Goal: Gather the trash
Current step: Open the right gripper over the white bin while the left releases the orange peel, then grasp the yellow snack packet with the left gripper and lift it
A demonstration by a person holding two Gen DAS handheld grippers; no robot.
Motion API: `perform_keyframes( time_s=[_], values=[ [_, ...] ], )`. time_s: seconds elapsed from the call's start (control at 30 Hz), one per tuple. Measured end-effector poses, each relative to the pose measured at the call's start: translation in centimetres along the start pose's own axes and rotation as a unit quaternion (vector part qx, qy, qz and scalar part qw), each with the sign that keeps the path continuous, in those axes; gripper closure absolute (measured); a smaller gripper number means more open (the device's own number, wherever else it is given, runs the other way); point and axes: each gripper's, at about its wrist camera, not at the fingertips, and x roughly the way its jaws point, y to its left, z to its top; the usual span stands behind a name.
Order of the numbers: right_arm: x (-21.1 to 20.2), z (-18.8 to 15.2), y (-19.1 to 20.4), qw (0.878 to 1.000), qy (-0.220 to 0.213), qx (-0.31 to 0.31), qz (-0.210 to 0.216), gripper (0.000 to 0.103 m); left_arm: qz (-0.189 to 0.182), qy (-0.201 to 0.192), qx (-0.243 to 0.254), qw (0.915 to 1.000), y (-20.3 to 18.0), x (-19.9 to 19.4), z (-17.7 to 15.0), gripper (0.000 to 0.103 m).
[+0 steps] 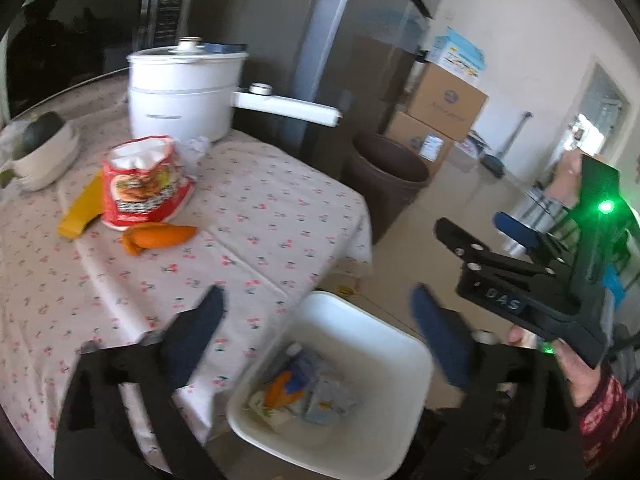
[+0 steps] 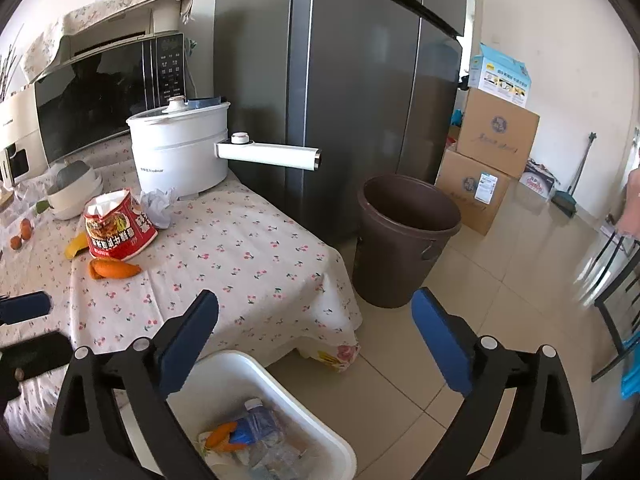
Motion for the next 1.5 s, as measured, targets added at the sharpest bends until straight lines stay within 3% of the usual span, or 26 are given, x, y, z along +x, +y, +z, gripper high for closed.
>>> perform_keyframes(
  time_s=[0.17, 0.43, 0.6, 0.87, 1.33, 1.4, 1.5],
  values=[
    [0.3, 0.5, 0.4, 1.0, 0.005, 0.017, 0.008, 0.007, 0.052, 0.006, -0.022, 0.9984, 2.9, 0.3, 0.3, 0.008],
    [1.6, 0.8, 2.7, 0.998, 0.037, 0.014, 0.047, 0.007, 0.153, 0.013, -0.052, 0.9868, 10.1, 1.2, 1.6, 0.008],
    [2.0, 0.9, 4.3, 0.996, 0.053, 0.0, 0.073, 0.007, 0.207, 0.011, -0.107, 0.9725, 16.7, 1.8, 3.5, 0.008],
    [3.0, 0.7, 5.0, 0.992, 0.085, -0.008, 0.096, 0.007, 0.287, 0.054, -0.114, 0.9497, 23.3, 6.1, 7.6, 0.012],
    [4.6, 0.7, 5.4, 0.987, 0.119, -0.004, 0.107, 0.007, 0.257, 0.16, -0.098, 0.9479, 26.9, 15.7, 10.4, 0.014],
    [4.8, 0.6, 5.6, 0.986, 0.125, -0.006, 0.108, 0.007, 0.251, 0.161, -0.092, 0.9499, 26.8, 15.9, 10.3, 0.019],
    [4.9, 0.5, 5.7, 0.986, 0.128, -0.007, 0.108, 0.007, 0.236, 0.154, -0.08, 0.9563, 26.1, 15.2, 10.1, 0.039]
  ],
)
